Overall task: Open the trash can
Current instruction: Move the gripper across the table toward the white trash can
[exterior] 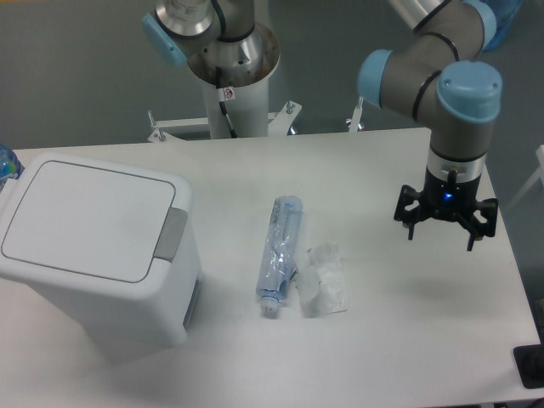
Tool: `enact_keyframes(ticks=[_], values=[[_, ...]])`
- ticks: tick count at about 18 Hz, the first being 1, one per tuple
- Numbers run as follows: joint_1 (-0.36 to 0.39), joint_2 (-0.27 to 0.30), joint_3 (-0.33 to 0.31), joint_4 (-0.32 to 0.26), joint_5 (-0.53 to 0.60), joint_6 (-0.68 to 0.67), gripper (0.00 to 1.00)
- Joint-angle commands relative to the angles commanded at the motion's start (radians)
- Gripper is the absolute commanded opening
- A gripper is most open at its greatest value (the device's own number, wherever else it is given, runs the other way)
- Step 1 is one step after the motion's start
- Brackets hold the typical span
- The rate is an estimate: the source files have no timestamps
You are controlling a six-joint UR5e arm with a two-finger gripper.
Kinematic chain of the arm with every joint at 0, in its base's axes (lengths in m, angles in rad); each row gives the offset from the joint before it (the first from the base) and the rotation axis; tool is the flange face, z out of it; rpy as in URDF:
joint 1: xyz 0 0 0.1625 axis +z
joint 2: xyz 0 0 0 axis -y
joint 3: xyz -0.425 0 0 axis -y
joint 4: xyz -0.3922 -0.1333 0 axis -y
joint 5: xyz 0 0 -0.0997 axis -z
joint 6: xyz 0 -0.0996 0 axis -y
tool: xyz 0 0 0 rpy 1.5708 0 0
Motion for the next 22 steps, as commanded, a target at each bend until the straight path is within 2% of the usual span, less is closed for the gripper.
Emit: enact_keyframes(ticks=[2,6,10,12,18,22], values=[[-0.014,0.009,0.029,-0.002,-0.063,-0.060,1.00],[-0.037,0.008,0.092,-0.002,-0.192,-0.268,1.00],[-0.113,0.008,0.104,-0.002,-0.213,-0.391,1.00],[-0.136,0.029,0.104,-0.002,-0.214,-0.456,1.00],[-0.153,0.072,0.103,0.000,-0.212,-0.485,1.00],[-0.169,0.104,0.094,-0.009,-0.275,-0.519,1.00]])
